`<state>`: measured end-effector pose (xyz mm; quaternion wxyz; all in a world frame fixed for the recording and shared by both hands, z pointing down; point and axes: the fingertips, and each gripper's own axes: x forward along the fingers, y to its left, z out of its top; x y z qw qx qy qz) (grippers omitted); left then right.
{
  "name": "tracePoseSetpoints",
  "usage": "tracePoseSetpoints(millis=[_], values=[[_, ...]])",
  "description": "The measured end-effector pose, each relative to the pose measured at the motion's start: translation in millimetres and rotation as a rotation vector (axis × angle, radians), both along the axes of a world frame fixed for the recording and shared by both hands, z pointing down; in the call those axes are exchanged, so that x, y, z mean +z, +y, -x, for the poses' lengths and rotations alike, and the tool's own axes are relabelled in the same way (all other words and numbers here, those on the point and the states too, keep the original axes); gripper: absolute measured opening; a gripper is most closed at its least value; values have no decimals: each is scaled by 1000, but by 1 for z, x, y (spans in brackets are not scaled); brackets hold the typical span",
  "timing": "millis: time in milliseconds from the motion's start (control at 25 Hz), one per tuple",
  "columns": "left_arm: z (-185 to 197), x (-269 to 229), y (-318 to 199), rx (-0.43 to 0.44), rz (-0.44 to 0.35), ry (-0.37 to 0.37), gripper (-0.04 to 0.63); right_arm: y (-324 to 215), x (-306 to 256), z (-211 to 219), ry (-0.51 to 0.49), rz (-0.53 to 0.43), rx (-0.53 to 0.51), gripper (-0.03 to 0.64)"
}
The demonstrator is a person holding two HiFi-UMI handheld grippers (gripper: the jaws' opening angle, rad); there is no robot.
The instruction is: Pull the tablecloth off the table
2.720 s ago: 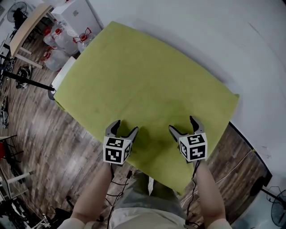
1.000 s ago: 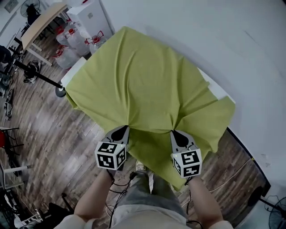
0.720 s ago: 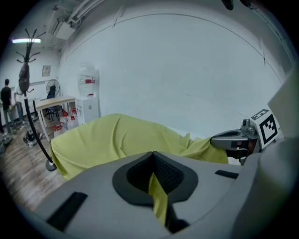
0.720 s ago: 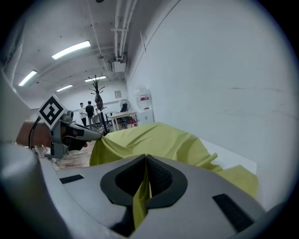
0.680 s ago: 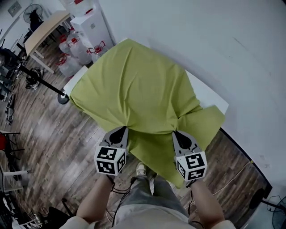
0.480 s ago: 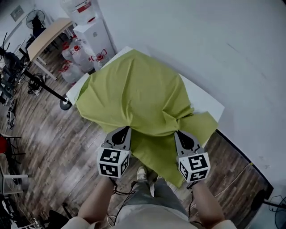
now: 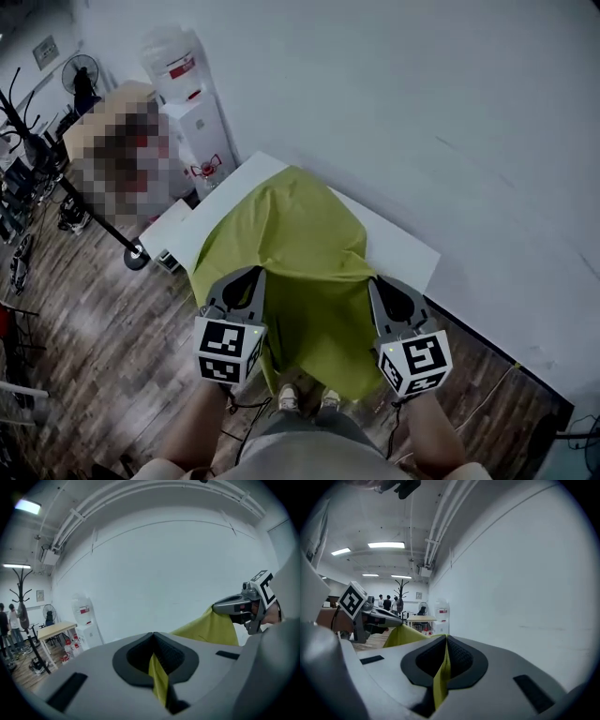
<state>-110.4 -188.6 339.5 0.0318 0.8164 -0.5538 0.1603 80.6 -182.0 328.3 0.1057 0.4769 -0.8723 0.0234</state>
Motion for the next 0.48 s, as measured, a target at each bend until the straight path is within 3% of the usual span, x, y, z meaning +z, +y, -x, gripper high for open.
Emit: tracePoseSetpoints(millis=[280, 480], values=[[-12, -93, 7, 45, -162, -10, 20, 9, -115, -7, -34, -207, -3, 31], [-19, -147, 6, 82, -253, 28, 20, 18, -175, -14, -86, -310, 7, 31]])
